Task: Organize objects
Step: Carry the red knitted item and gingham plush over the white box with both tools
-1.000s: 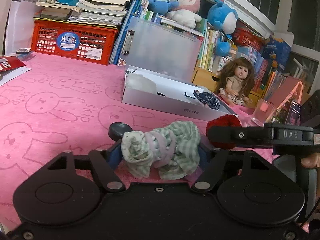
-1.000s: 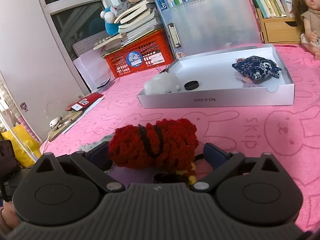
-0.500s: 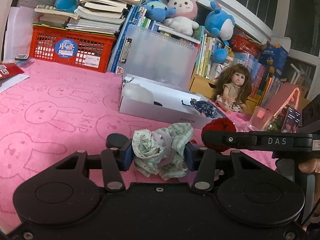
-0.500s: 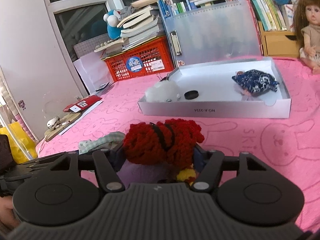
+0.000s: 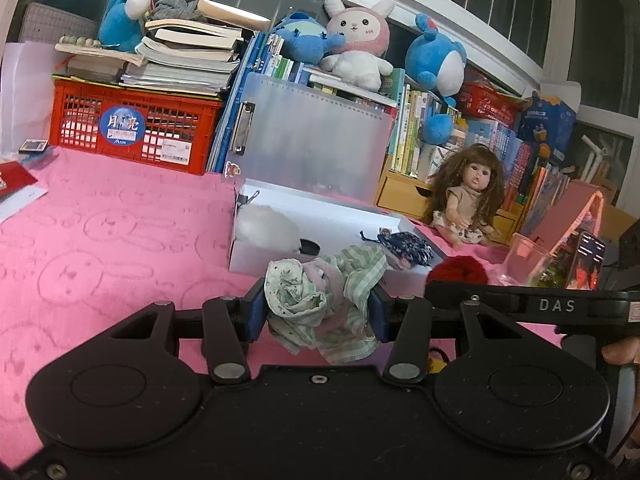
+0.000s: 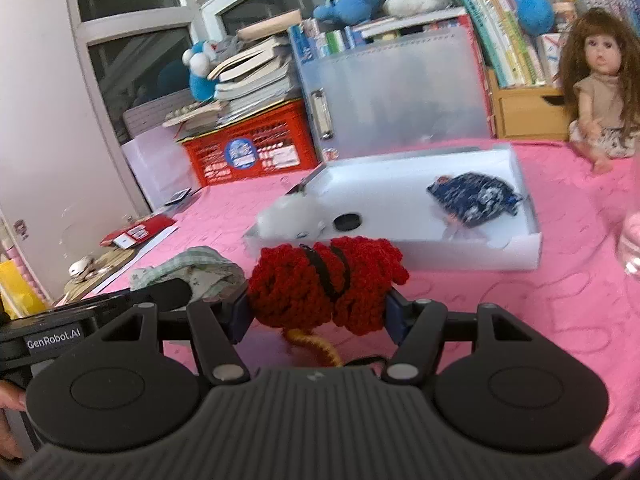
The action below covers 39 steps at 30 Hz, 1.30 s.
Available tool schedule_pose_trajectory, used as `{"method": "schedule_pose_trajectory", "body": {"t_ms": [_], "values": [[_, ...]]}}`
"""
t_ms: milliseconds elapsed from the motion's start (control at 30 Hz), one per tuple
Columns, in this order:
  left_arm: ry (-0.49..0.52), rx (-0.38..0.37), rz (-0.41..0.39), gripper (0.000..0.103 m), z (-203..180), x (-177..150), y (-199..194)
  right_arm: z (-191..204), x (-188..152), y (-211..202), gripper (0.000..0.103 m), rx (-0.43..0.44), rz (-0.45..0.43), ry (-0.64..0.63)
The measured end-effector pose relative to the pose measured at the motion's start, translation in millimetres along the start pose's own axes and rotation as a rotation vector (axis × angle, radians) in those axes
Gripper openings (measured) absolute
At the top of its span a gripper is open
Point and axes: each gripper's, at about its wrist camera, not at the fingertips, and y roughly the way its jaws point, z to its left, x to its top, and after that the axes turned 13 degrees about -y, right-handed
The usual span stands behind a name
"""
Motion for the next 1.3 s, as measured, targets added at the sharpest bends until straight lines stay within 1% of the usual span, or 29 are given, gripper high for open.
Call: {"method": "schedule_pose_trajectory", "body": {"t_ms": [267,433,533,667,833,1067,1300], "values": [[0.034,-0.006,0.004,0.047,-15.4,26.0,26.7,-18.8,16.4,-0.6,0.066,-0.106,-0.008,-0.008],[0.03,-0.014,0.014,0.047,-21.4,40.8,48.6,-35.2,24.6,8.4,0.066,-0.184,0.017,0.004],[0.028,-0.013,0.013,0.047,-23.6,51.1,62.8,-46.4,29.4,11.3,0.066,-0.216,0.015,0.01],[0.043,-0.009,0.01,0.047,-26.2,62.2,83.1,-55.9,38.1,16.4,0.066,-0.259,0.013,-0.014],[0.045,0.008,0.051,0.047,-26.3,67.0,111.0,-67.1,46.2,32.1,0.066,-0.285,0.049,-0.016],[0.07,0.012,0.122,0.047,-27.0,57.5,141.6,-76.4,41.5,55.9,0.066,-0.301,0.116,-0.004],[0.071,0.034,0.16,0.046,-23.3,55.3,167.1,-84.3,40.2,67.8,0.066,-0.308,0.132,0.003]]}}
